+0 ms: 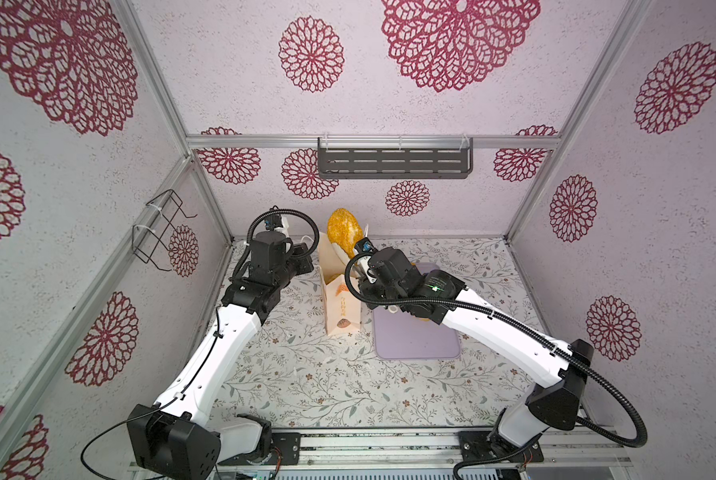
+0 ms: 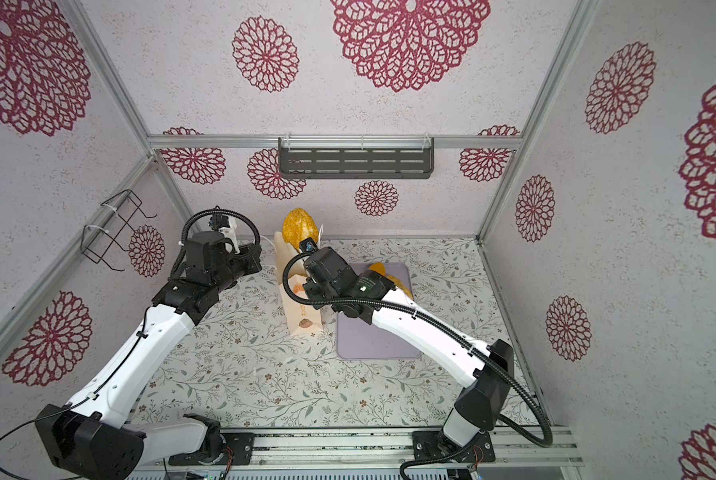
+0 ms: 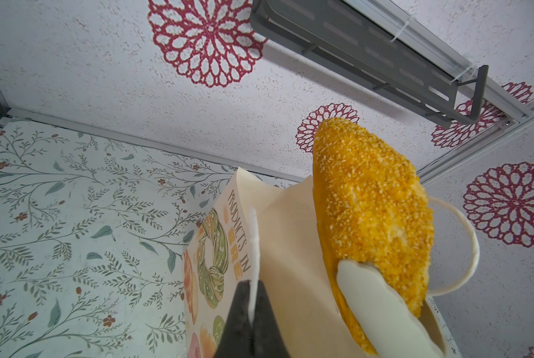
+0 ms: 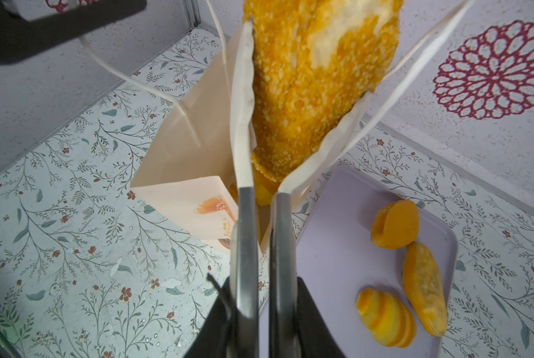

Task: Place the fake bread into the paper bag
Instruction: 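Lower the bun into the bag and open the tongs to release it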

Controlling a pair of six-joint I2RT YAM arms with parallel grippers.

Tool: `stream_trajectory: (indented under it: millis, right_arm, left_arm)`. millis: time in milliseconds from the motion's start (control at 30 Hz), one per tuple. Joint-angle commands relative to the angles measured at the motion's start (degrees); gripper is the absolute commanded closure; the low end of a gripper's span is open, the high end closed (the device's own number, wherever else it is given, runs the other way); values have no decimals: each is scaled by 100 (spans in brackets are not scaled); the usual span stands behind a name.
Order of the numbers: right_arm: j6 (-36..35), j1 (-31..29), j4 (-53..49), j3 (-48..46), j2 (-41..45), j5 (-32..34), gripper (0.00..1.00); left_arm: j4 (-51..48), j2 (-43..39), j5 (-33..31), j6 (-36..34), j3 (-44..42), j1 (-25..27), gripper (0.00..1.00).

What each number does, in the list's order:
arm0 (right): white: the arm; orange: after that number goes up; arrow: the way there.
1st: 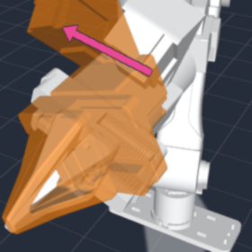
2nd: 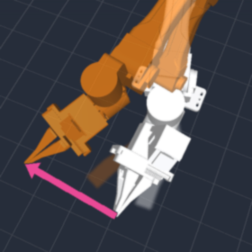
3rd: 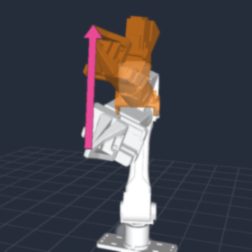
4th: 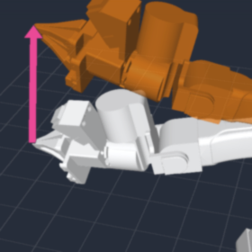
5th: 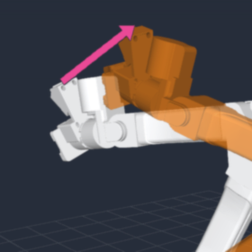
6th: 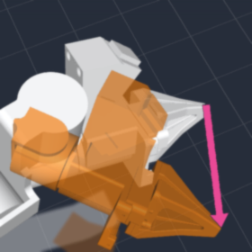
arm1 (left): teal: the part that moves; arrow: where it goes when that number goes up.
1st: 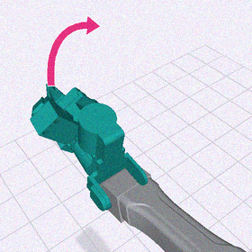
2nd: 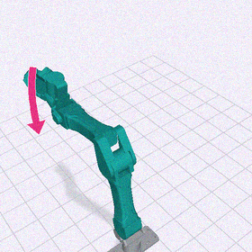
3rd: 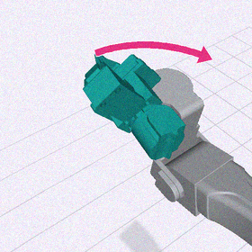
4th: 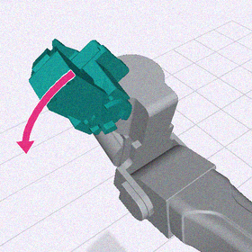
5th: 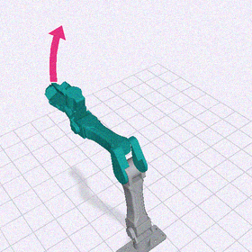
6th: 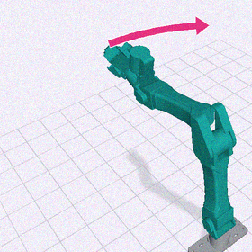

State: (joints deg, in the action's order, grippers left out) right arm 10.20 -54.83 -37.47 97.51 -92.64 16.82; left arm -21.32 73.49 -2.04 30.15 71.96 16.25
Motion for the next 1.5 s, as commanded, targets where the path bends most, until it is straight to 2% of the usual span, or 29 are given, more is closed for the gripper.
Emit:
stream_trajectory:
  millis: [0, 333, 500, 1000, 1467]
  right_arm:
    - [80, 59, 493, 39, 378, 184, 81]
    - [161, 72, 627, -244, 499, 54, 78]
    - [175, 78, 643, -295, 534, -121, 73]
    - [232, 104, 771, -541, 677, -61, 50]
    - [264, 138, 854, -470, 826, -152, 49]
  left_arm:
    - [35, -116, 0, -62, 106, 29, 100]
    - [40, -107, -9, -64, 100, 34, 100]
    - [38, -98, -7, -76, 103, 28, 100]
    - [31, -73, -16, -80, 107, 32, 100]
    - [31, -68, -29, -89, 108, 31, 100]
